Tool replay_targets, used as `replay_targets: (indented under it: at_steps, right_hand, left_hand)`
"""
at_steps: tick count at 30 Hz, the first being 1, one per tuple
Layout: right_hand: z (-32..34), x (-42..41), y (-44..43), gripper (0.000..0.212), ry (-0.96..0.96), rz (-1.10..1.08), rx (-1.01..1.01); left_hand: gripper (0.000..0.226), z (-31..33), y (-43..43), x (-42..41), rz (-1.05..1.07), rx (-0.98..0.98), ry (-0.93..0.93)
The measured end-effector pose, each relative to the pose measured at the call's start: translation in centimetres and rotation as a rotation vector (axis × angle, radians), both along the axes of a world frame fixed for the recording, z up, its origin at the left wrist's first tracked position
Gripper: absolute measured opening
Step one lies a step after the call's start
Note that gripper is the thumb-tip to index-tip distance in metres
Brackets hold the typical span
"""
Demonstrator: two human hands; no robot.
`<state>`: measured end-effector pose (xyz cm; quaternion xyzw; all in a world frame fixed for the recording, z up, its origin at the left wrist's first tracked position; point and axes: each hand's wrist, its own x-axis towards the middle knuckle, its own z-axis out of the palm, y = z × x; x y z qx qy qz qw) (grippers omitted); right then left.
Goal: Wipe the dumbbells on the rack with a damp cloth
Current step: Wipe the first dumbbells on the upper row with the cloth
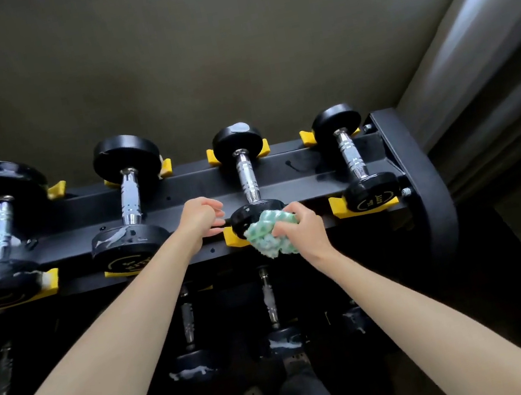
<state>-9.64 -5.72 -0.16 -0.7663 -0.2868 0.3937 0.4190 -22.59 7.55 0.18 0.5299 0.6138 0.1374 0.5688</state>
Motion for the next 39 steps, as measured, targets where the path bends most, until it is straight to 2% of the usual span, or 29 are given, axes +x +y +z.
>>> replay_targets:
  at_steps: [4, 8, 12, 17, 22, 25, 27, 30, 32, 35, 39]
  right_hand:
    - [-0.7, -1.9, 0.1, 0.025, 0.055, -0.288, -0.019]
    - [-1.0, -3.8, 1.1, 0.020, 0.044, -0.298, -0.020]
    - [-1.6, -6.3, 2.1, 0.019, 0.095, -0.413, 0.011]
    - [-3.1, -8.5, 3.0, 0.025, 0.128, -0.373, -0.059]
    - [-4.9, -8.8, 3.9, 0.043, 0.241, -0.338, -0.292]
    - [-5.1, -8.3, 2.9, 0.033, 0.260, -0.178, -0.362]
    - [-4.5, -7.4, 1.9, 0.025, 0.312, -0.095, -0.357]
    - [-2.7, -5.1, 1.1, 0.013, 0.386, -0.062, -0.236]
    - [-1.9, -3.5, 0.9, 0.015, 0.408, -0.089, -0.176]
    - [-1.4, -1.8, 0.7, 0.027, 0.415, -0.074, -0.215]
    - [-1.6, -1.8, 1.0, 0.017, 0.544, -0.017, -0.224]
  left_hand:
    - [0.031, -0.1, 0.0, -1.0, 0.000, -0.037, -0.001]
    - [0.029, -0.4, -0.2, -1.7, 0.008, -0.045, 0.000]
    - [0.030, -0.8, -0.5, -2.3, -0.014, -0.017, 0.050]
    - [0.030, -0.9, -0.2, -3.6, -0.026, 0.011, 0.113]
    - [0.030, -0.4, 0.3, -4.4, -0.039, 0.043, 0.149]
    - [0.031, -0.2, 0.4, -4.7, -0.040, 0.041, 0.140]
    - [0.032, 0.0, 0.2, -4.4, -0.046, 0.030, 0.129]
    - [0.033, 0.5, -0.1, -3.4, -0.052, 0.005, 0.086]
    - [0.033, 0.9, -0.3, -2.6, -0.045, -0.011, 0.053]
    - [0.030, 1.4, -0.5, -1.5, -0.037, -0.024, 0.032]
    - [0.033, 1.2, -0.6, -1.0, -0.042, -0.002, 0.058]
